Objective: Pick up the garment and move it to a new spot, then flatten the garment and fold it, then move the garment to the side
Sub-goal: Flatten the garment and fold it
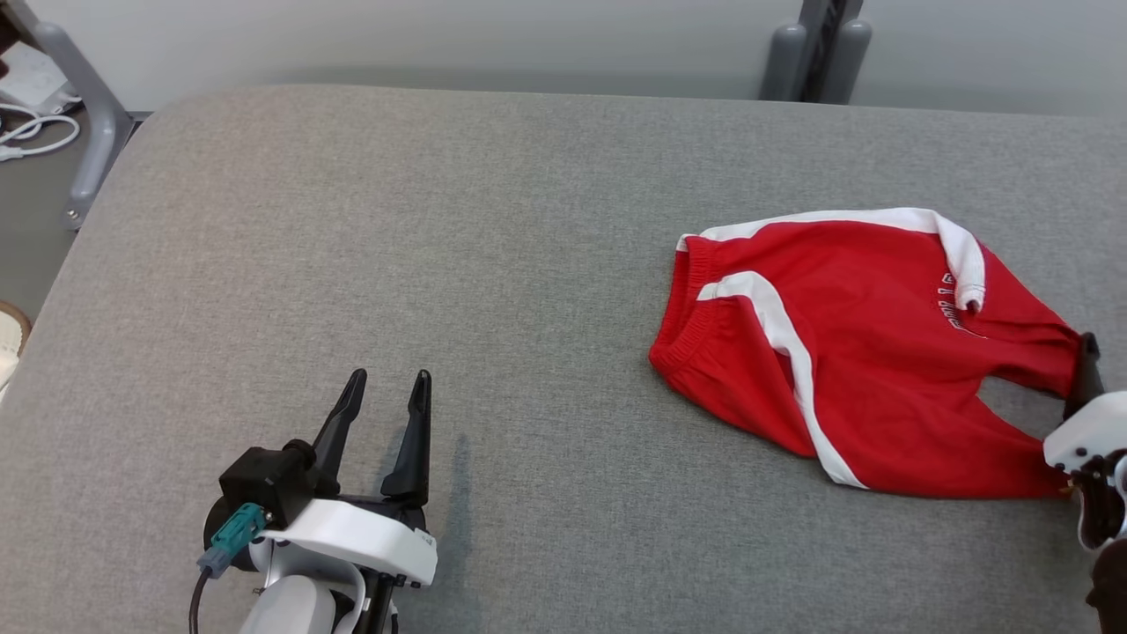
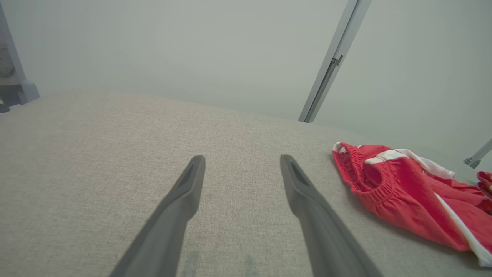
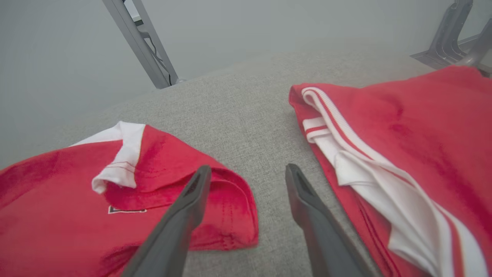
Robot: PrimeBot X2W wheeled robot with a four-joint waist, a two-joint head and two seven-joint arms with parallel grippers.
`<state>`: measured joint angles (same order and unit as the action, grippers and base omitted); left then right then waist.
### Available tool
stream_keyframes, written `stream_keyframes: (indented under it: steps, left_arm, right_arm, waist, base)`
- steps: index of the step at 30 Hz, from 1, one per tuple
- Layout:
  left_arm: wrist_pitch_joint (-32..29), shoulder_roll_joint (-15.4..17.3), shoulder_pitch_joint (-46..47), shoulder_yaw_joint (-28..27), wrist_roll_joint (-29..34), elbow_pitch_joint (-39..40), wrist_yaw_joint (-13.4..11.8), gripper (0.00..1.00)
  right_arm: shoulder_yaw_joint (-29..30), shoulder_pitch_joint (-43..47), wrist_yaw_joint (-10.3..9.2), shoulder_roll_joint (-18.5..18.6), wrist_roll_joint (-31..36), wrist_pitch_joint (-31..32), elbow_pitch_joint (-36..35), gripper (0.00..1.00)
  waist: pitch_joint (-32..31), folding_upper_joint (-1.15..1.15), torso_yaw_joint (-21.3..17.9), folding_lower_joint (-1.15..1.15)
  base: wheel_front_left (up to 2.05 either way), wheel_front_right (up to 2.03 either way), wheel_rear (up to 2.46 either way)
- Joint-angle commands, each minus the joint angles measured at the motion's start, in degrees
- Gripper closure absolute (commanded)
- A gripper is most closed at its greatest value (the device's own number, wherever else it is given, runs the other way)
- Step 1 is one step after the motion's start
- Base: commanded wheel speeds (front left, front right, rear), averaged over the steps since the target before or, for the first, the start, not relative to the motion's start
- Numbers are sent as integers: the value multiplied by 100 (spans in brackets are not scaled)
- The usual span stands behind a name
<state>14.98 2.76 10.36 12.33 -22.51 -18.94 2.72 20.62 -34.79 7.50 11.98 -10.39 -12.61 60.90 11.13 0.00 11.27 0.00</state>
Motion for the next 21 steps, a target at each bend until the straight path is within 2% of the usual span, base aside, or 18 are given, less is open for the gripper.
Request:
stream_keyframes:
  steps: [1, 6, 11, 16, 21]
  left_arm:
    - [19, 30, 50, -35, 54, -1, 12, 0]
    - [19, 27, 13, -58, 90, 1, 29, 0]
    - [19, 27, 2, -56, 101, 38, 55, 0]
    - [19, 26, 81, 20, 77, 66, 83, 0]
    - [19, 27, 211, 207, 6, 48, 105, 0]
  right_arm:
    - [13, -170, -2, -45, 116, -68, 22, 0]
    - [-227, -244, -2, -244, 268, -184, -122, 0]
    - [-765, -38, -2, -503, 127, -258, -730, 0]
    - [-1563, 525, -2, -535, 89, -266, -1777, 0]
    - [-2079, 1341, -2, -638, -145, -268, -3002, 0]
  waist:
    - [-33, 0, -67, 0]
    - [-107, 0, -221, 0]
    - [-232, 0, -464, 0]
    - [-326, 0, -738, 0]
    - [-349, 0, -1119, 0]
  base:
    - [0, 0, 0]
    - [0, 0, 0]
    - [0, 0, 0]
    - [0, 0, 0]
    - [0, 0, 0]
